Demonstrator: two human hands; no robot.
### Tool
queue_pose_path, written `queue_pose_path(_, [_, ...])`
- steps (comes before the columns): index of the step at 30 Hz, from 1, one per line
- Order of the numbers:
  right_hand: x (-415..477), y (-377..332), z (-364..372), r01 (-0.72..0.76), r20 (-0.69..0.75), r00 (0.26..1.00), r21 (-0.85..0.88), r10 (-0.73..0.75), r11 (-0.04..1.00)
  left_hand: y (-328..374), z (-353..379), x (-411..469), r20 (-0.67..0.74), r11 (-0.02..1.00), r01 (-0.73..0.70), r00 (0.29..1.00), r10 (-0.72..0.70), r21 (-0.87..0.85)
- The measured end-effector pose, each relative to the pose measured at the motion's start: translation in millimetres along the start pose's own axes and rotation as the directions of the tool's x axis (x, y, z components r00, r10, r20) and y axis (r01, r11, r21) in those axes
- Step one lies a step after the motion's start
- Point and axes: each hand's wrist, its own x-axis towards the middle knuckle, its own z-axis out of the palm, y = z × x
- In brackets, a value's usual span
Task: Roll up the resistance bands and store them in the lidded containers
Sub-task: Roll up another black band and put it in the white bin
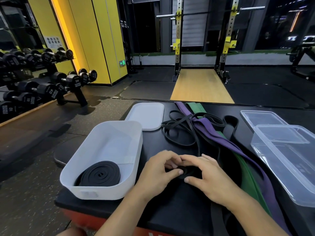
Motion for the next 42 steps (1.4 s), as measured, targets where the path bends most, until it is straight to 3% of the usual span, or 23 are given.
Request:
queue_pose_path(3, [3,-3,1,0.01,-0.048,0.999,0.025,-0.009,1.0,1,0,0,0.003,0.998,-0.014,1.0,0.014,-0.065])
queue_pose_path(7, [7,-8,3,-0.01,-0.072,0.997,-0.034,0.007,0.999,2,5,-2,-0.006,0.999,-0.043,0.999,0.043,-0.03])
queue_pose_path(11, [9,-11,4,-0.034,-0.066,0.997,-0.082,0.029,0.996,3,6,-1,-0.006,0.989,-0.04,0.999,0.041,0.141])
queue_pose_path(17, [13,-12,6,-0.077,-0.094,0.994,-0.175,0.061,0.981,2,6,1,-0.163,0.933,0.043,0.987,0.017,0.359])
queue_pose_path(22, [12,-14,5,-0.08,-0.102,0.993,-0.182,0.062,0.98,2,6,5,-0.15,0.925,0.081,0.988,-0.027,0.37])
queue_pose_path(30, [4,-7,-9,-0.04,0.05,0.998,-0.121,0.046,0.992,3,6,5,-0.141,0.931,0.086,0.989,-0.038,0.354])
queue_pose_path(42, [7,-7,-5,-0.084,-0.065,0.995,-0.144,0.076,0.986,2,6,3,-0.106,0.939,0.055,0.994,-0.02,0.34])
